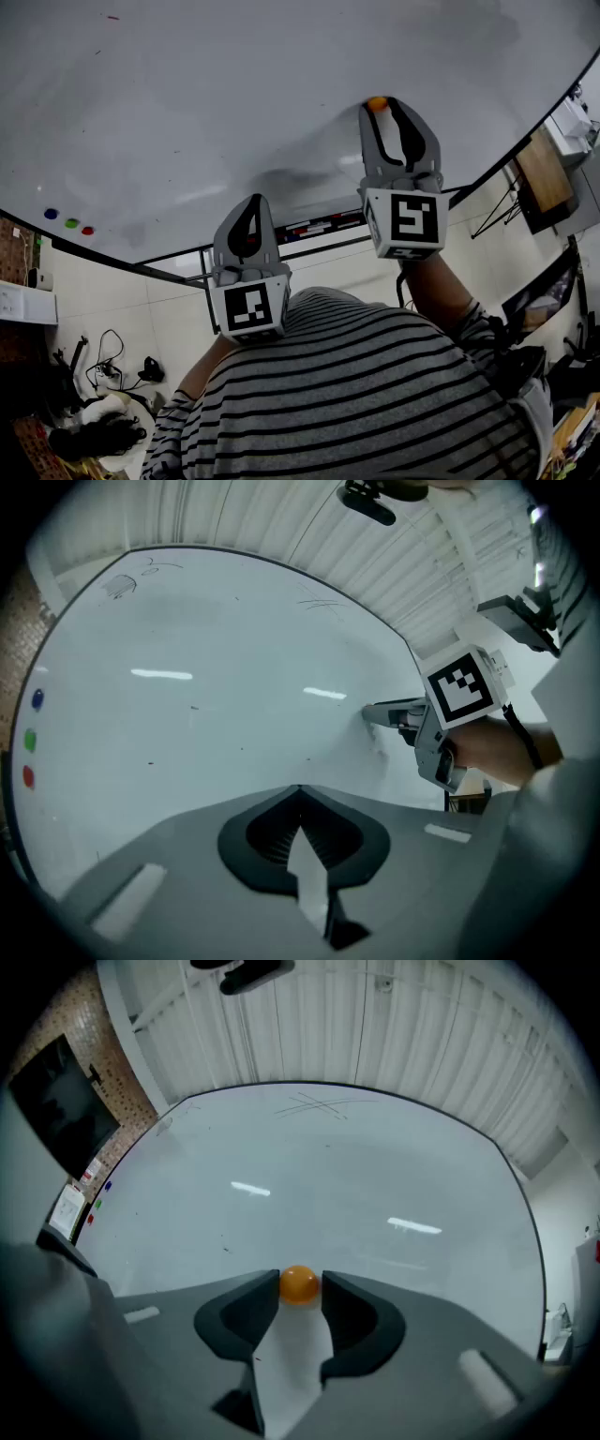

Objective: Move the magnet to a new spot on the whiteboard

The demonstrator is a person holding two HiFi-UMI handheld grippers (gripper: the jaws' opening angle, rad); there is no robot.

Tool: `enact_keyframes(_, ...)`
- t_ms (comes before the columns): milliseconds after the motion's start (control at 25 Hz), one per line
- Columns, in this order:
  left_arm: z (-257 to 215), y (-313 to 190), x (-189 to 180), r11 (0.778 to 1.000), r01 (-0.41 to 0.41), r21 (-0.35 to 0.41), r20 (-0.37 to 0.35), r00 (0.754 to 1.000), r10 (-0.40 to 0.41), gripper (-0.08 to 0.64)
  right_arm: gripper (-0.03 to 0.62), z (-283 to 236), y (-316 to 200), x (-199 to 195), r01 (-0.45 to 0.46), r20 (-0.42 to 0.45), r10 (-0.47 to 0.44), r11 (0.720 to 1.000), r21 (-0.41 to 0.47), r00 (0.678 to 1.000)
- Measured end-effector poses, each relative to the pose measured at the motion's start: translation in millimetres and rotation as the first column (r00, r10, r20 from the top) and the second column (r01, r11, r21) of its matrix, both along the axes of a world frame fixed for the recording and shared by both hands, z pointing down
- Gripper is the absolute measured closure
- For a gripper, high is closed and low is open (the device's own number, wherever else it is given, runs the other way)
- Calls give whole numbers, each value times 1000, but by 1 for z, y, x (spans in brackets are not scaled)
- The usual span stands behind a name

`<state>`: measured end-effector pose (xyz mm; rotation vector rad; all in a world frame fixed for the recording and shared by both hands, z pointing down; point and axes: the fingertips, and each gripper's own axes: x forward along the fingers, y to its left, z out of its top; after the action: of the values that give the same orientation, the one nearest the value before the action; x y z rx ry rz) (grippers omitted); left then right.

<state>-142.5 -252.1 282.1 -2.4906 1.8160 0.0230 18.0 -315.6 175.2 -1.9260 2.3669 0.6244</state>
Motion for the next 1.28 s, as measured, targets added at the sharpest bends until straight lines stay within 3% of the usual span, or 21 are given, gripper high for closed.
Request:
enact_keyframes(320,1,-3,9,1000,2,1,2,1000,-2,545,468,-1,3,0,21,26,-21,1000,0,999)
enact_keyframes(520,-1,10,14,1000,15,12,9,1000,-15,545,468,-6,31,5,47,36,-48,999,25,998)
enact_keyframes(840,-10,52,31,998,50,24,-18,999,-50,545,468,30,100,19,157,123,-145,984,-90,982)
enact_keyframes(1280,-2,147,87,999,50,-7,-19,999,-50,545,468,74,191,62,209,131,-184,956,-206,974)
